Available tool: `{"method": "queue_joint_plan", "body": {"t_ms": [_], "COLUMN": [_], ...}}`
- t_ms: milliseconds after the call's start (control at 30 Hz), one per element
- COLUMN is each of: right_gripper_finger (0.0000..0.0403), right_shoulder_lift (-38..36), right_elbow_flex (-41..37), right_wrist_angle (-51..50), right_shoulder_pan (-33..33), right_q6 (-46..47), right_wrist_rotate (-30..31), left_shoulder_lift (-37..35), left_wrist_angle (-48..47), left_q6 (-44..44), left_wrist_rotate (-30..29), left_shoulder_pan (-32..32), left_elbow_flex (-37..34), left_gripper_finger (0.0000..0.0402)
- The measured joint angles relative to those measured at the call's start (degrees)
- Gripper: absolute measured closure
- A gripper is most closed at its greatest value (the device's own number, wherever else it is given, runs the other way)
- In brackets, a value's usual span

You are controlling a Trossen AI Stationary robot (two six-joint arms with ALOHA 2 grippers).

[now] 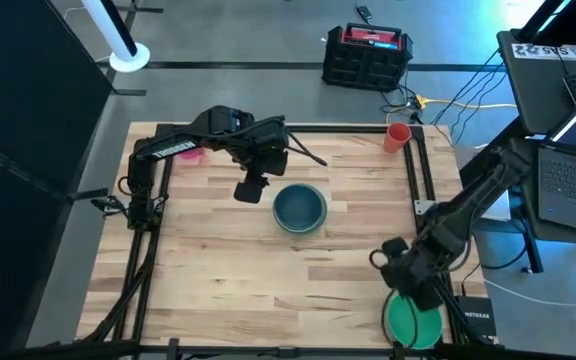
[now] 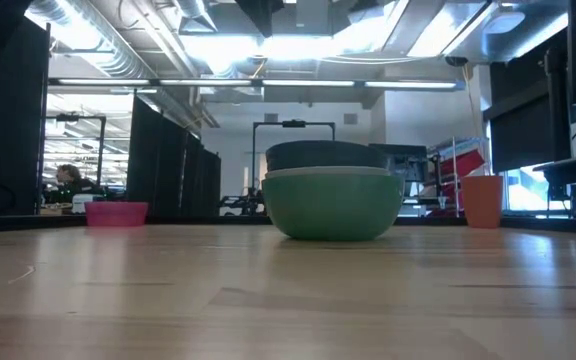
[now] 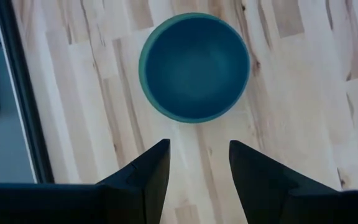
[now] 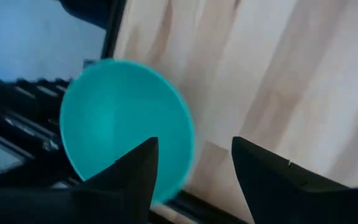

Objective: Nest bowls inside each other
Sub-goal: Stack the green bowl on top of the blue bowl

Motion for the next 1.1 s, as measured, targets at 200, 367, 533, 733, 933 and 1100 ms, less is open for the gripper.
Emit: {"method": "queue_joint_plan", "body": {"t_ms": [200, 367, 533, 733, 933, 1100], "right_gripper_finger": [0.0210, 0.0210, 0.0210, 0.0210, 0.0210, 0.0210], "right_shoulder_lift": [4.7, 8.5, 10.5, 10.5, 10.0, 10.1], "right_elbow_flex": [-1.4, -2.6, -4.3, -4.6, -3.5, -4.8], "right_wrist_angle": [5.6, 10.3, 14.2, 14.5, 13.3, 14.0], "right_shoulder_pan": [4.2, 7.7, 9.3, 8.4, 7.6, 8.3], "right_q6": [7.3, 13.5, 17.9, 18.7, 18.5, 18.2], "right_wrist_rotate": [2.2, 4.0, 6.2, 7.1, 8.7, 8.3], "left_shoulder_lift": [0.0, 0.0, 0.0, 0.0, 0.0, 0.1], "left_wrist_angle": [0.0, 0.0, 0.0, 0.0, 0.0, 0.0], "left_q6": [0.8, 1.3, 1.5, 1.0, 0.9, 0.7], "left_wrist_rotate": [0.0, 0.0, 0.0, 0.0, 0.0, 0.0], "left_shoulder_pan": [-0.1, -0.2, -0.3, -0.3, -0.3, -0.3], "left_elbow_flex": [0.0, 0.0, 0.0, 0.0, 0.0, 0.0], "left_gripper_finger": [0.0252, 0.0252, 0.0252, 0.0252, 0.0252, 0.0252]}}
